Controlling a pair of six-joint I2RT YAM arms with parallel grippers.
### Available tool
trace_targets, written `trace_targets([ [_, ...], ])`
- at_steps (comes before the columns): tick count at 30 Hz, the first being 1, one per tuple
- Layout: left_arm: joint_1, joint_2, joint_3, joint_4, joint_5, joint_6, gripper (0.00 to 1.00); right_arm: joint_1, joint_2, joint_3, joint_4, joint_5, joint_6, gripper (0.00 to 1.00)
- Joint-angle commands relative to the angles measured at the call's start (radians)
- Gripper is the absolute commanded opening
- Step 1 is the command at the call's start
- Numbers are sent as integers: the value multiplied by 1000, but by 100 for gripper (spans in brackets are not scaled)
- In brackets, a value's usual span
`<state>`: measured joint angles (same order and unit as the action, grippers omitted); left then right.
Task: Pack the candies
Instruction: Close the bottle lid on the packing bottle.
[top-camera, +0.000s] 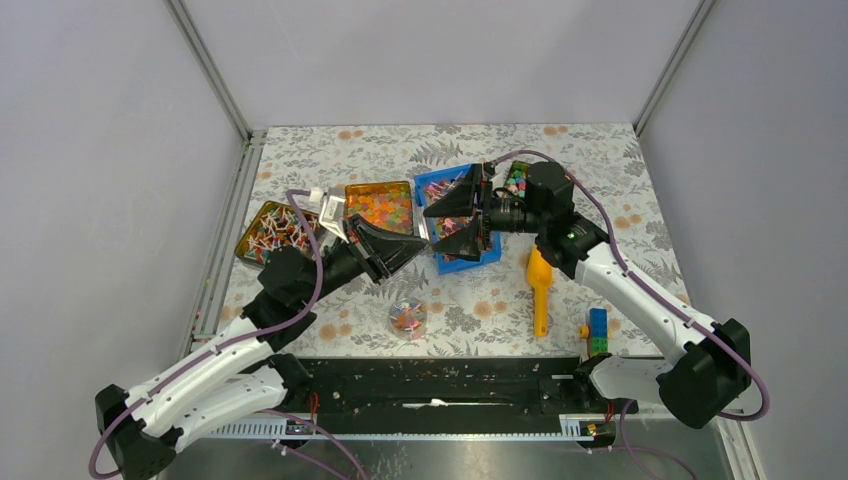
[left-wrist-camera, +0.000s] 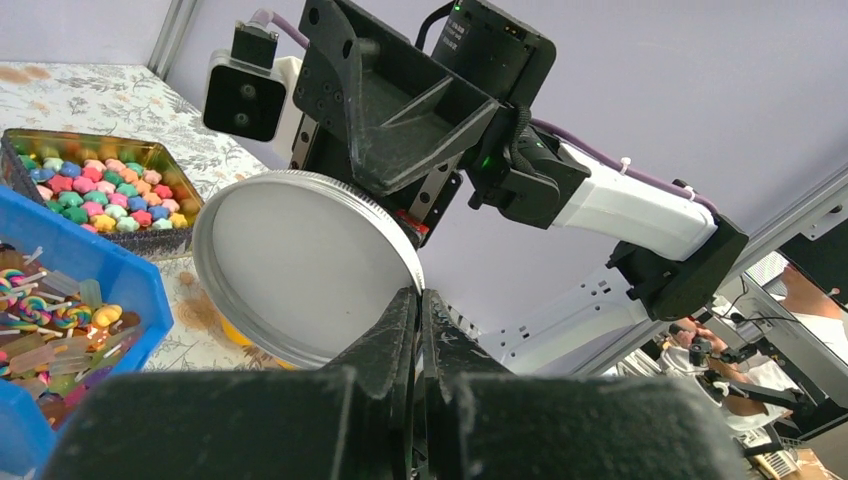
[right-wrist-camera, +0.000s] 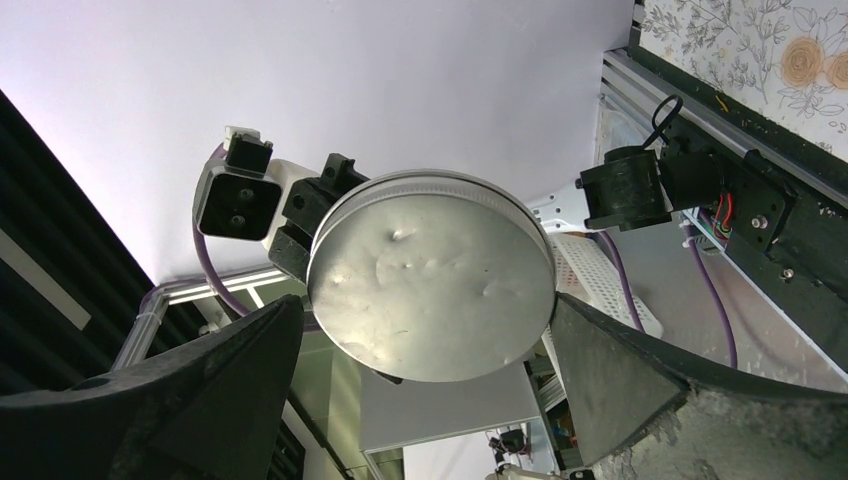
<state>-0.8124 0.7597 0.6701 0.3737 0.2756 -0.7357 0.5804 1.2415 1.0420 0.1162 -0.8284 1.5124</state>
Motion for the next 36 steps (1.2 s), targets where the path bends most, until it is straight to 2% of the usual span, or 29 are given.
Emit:
trace_targets([
  [1, 2, -38, -24, 27, -63, -1, 0, 13, -13, 8, 30, 2, 0, 100],
  [15, 2, -15, -18, 52, 3, -7, 0, 14, 10, 42, -61, -15, -55, 100],
  [26, 2, 9, -15, 80, 36, -30, 0, 19, 25, 38, -29, -11, -37, 100],
  [36, 2, 3, -23, 74, 18, -17, 0, 18, 26, 29, -53, -15, -61, 83],
])
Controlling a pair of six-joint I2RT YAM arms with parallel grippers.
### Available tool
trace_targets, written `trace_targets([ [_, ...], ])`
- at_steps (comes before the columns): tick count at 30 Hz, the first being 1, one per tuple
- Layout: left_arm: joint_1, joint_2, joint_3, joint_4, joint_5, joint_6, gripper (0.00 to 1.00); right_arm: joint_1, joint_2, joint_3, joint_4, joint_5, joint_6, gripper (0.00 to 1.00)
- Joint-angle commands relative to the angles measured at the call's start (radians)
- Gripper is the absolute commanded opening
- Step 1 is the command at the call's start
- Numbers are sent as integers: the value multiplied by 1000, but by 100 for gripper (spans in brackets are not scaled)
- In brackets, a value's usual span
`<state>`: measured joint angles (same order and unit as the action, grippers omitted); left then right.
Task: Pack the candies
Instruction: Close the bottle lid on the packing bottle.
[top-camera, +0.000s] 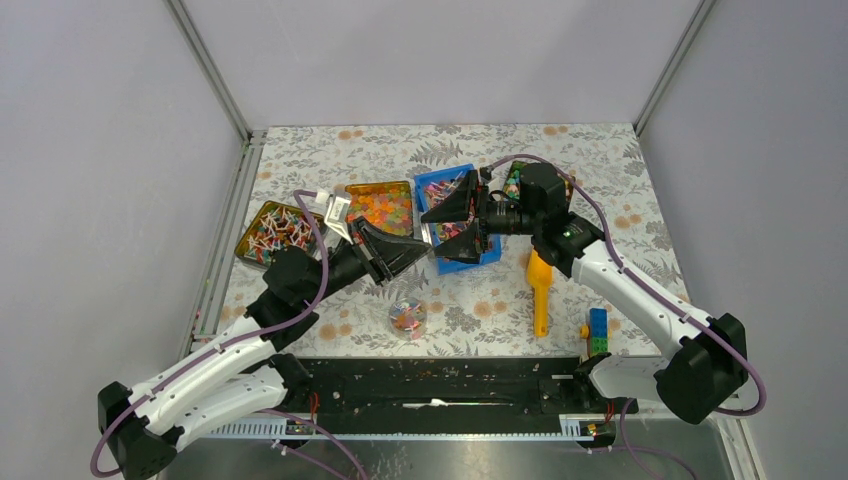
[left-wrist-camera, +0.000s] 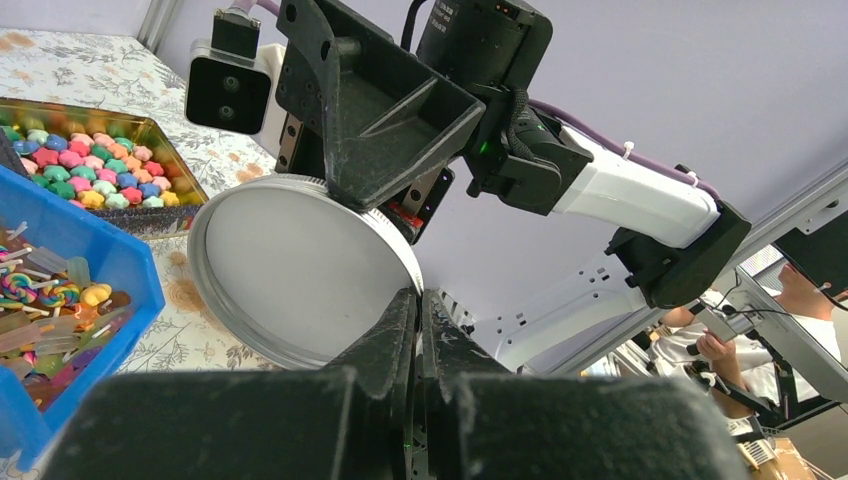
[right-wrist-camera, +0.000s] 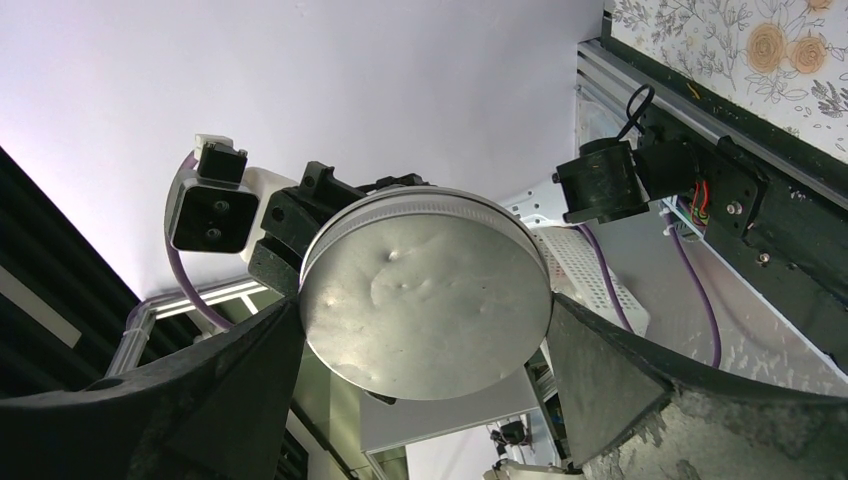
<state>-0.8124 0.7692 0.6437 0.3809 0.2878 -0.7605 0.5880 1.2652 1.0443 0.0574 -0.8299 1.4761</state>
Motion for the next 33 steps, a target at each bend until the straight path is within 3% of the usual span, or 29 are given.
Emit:
trace_targets([
  [1, 2, -6, 3, 60, 0, 13, 0, 10, 3, 26, 1, -15, -30, 82],
  [2, 2, -8, 4, 51, -13, 17, 7, 11, 3, 26, -6, -15, -36, 82],
  [6, 2, -23, 2, -14, -101, 20, 67, 12, 6, 33, -48, -17, -74, 81],
  [8, 3, -36, 5, -75, -150, 36, 85, 12, 9, 42, -108, -14, -111, 81],
  [11, 3, -62, 17, -206, -250, 61, 98, 12, 22, 63, -197, -8, -190, 81],
  [20, 5, -76, 136, -799, -569, 155, 99, 21, 129, 194, -525, 7, -519, 81],
  [22, 8, -67, 156, -885, -588, 181, 99, 28, 157, 240, -617, 38, -608, 82],
  [33, 20, -63, 138, -1007, -557, 222, 99, 79, 287, 309, -795, 170, -839, 81],
])
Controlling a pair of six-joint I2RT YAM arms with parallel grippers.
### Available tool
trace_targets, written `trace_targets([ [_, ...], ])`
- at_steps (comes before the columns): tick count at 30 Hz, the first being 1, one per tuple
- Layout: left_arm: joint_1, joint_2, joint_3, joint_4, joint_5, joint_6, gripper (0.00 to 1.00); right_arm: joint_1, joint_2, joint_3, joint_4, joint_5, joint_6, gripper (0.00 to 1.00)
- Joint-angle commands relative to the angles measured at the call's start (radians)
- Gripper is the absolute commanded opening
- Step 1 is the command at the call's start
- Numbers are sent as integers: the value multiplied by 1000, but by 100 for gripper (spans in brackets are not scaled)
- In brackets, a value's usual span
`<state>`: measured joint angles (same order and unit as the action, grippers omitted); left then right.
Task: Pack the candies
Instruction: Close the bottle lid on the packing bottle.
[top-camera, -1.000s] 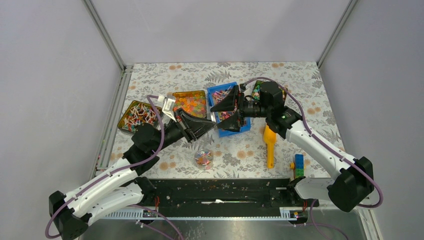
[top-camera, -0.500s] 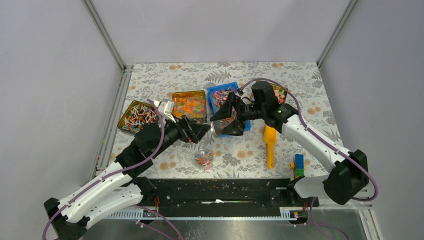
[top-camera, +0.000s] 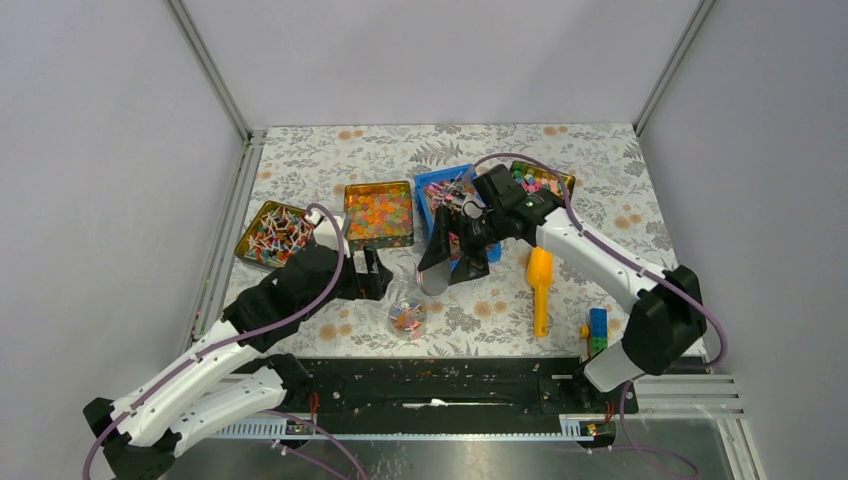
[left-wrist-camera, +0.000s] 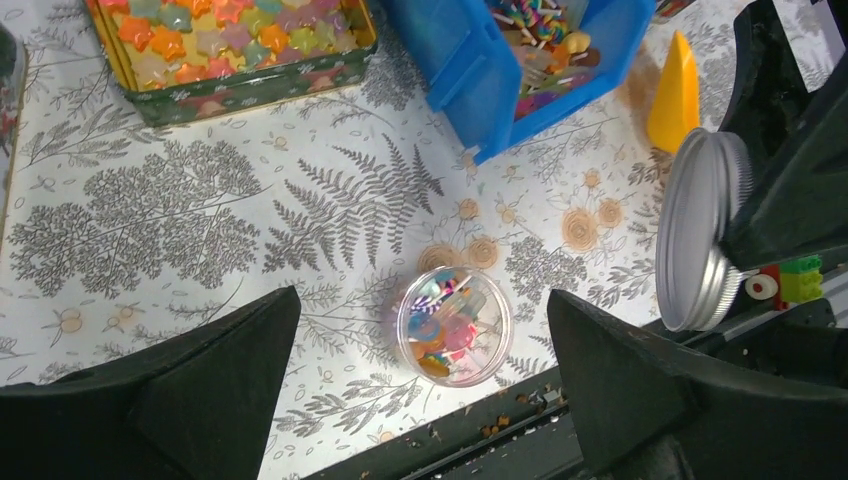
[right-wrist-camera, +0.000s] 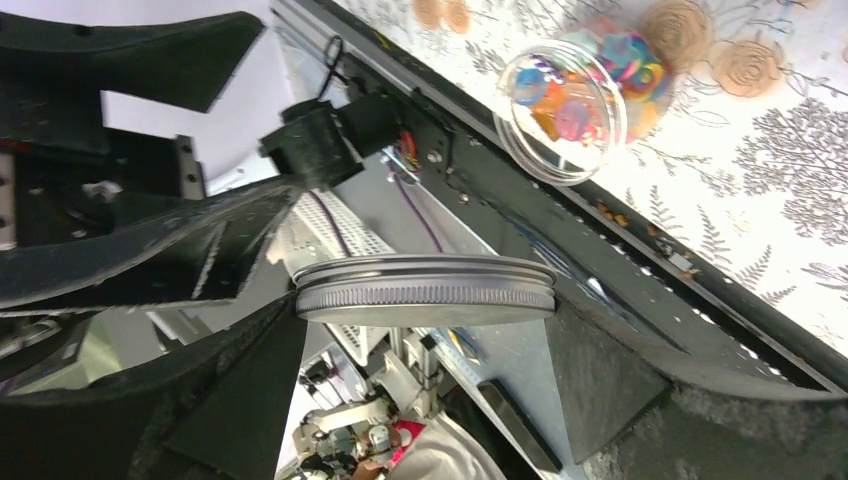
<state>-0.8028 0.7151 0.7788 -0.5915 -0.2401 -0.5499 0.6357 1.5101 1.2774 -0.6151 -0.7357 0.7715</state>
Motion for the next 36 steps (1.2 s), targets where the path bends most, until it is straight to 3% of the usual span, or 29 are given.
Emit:
trace_targets([
  [1, 15, -8, -4, -39, -26, 3, 99, 41, 56, 93, -146, 94, -155, 81],
  [12, 122, 115, -25, -108, 60, -101, 99, 215, 228, 301, -410, 344, -387, 81],
  [23, 422, 166, -63, -156, 216, -138, 99, 357, 417, 492, -537, 533, -490, 82],
  [29, 583, 80, -72, -245, 157, -198, 99, 391, 523, 587, -586, 581, -521, 82],
  [36, 620, -102, -108, -254, 98, -297, 99, 441, 639, 702, -637, 612, -546, 82],
])
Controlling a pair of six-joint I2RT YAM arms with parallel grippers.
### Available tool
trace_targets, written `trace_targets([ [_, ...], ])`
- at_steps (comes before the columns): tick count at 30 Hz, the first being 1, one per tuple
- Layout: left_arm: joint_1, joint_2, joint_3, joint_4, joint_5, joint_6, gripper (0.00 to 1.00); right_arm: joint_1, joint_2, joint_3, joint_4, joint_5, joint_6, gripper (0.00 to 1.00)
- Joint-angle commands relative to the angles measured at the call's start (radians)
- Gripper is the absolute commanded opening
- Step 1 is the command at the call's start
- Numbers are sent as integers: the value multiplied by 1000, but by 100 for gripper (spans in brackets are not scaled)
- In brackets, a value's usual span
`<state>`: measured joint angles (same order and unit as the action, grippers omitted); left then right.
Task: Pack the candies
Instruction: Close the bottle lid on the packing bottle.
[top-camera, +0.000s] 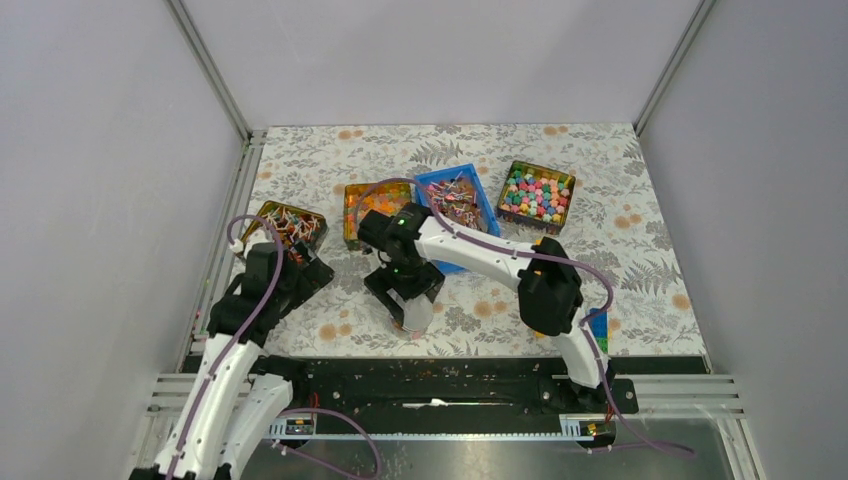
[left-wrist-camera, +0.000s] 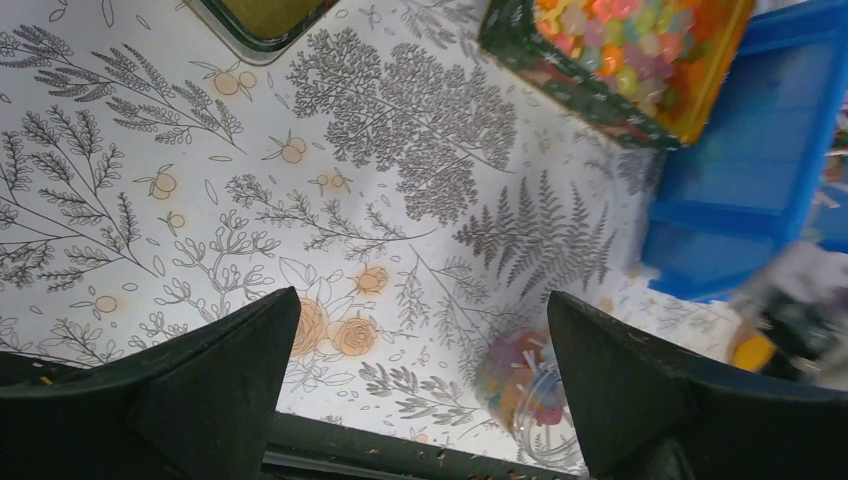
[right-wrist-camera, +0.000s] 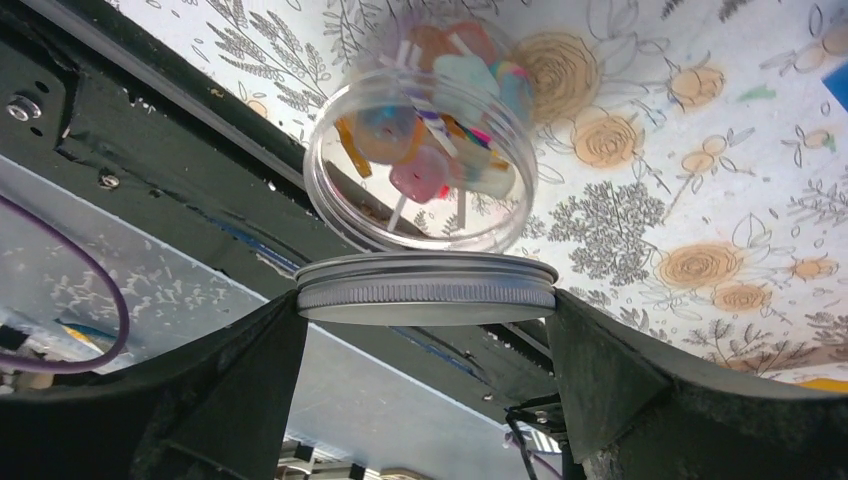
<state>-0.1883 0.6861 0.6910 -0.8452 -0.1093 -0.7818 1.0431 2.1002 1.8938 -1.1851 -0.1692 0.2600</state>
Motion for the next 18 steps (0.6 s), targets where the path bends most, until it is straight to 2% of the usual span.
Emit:
trace_targets([
  [1, 6, -89, -30, 6, -23, -67, 99, 39, 63, 103, -73, 46, -37, 82],
  [12, 6, -135, -81, 3, 31, -78, 99, 61, 191, 258, -154, 127, -60, 82],
  [18, 6, -128, -87, 20, 48, -65, 99, 62, 208, 283, -151, 135, -58, 83],
])
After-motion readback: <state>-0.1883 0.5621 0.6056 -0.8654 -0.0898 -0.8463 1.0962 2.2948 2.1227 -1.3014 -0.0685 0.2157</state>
